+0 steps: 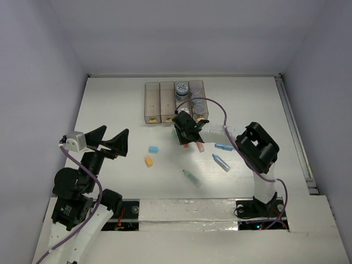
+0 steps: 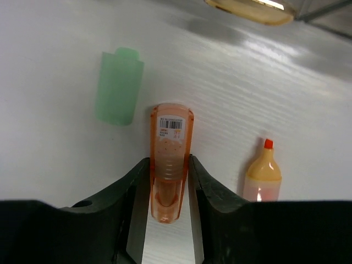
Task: Sort the stationery into containers
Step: Pick up the pen from the center of the board, then place the pen in the storage box.
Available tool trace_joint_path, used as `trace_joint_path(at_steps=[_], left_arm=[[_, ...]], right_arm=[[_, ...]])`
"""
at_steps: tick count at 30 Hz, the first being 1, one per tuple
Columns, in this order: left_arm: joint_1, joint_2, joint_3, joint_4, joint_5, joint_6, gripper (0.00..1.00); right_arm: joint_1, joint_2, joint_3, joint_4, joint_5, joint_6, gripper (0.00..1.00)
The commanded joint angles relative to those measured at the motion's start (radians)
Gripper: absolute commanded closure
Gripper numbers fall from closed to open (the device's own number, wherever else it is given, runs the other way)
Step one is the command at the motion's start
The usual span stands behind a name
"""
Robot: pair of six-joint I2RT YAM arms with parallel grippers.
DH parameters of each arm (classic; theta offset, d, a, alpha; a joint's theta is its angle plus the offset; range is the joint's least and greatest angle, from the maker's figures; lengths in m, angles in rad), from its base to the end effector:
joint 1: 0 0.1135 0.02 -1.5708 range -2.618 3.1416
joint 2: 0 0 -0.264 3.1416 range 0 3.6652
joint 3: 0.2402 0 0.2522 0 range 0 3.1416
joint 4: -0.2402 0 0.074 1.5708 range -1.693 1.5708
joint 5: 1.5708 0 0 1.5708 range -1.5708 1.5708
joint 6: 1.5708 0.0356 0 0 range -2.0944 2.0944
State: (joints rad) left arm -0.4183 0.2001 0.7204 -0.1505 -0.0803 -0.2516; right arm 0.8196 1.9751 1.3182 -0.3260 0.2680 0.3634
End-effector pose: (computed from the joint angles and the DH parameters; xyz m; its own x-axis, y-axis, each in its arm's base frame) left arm 0.0433 -0.0161 0.3794 0.2361 -0.3765 -0.8958 0.4082 0.8750 -0.2602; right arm 0.2898 0.2965 0.1640 -0.7457 -0.2963 -0.5967 -0.3632 0.9317 -0.0088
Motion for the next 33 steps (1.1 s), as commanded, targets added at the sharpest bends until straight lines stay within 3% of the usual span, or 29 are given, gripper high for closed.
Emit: trace_joint_path(at_steps=[1,5,11,20,28,33], left_arm=[[-0.005,0.015,0.024,0.034,0.001,0.009,0.01],[-0.005,0.015,0.024,0.035,-0.001,0.009,0.01],[-0.005,0.015,0.024,0.035,-0.001,0.011,0.01],[-0.005,0.021,0.024,0.032,-0.007,0.012,0.01],[-0.005,0.032,0.024,0.032,-0.009,0.011,0.01],[-0.005,0.036,0.024,0.032,-0.010,0.011,0.01]], right_arm=[[0.010,-0.059,-0.034,-0.044,0.040,0.019,0.66],[0.010,-0.134,-0.034,-0.050,0.030,0.006,0.72],[0.010,-0.150,0.054,0.039,-0.142,-0.038,0.73],[0.010,0.112,0.413,0.107,-0.211,-0.081,0.74],[0.000,0.338,0.766,0.116,-0.115,-0.081,0.74],[-0.036,0.395,0.835,0.123,-0.090,-0.057,0.74]])
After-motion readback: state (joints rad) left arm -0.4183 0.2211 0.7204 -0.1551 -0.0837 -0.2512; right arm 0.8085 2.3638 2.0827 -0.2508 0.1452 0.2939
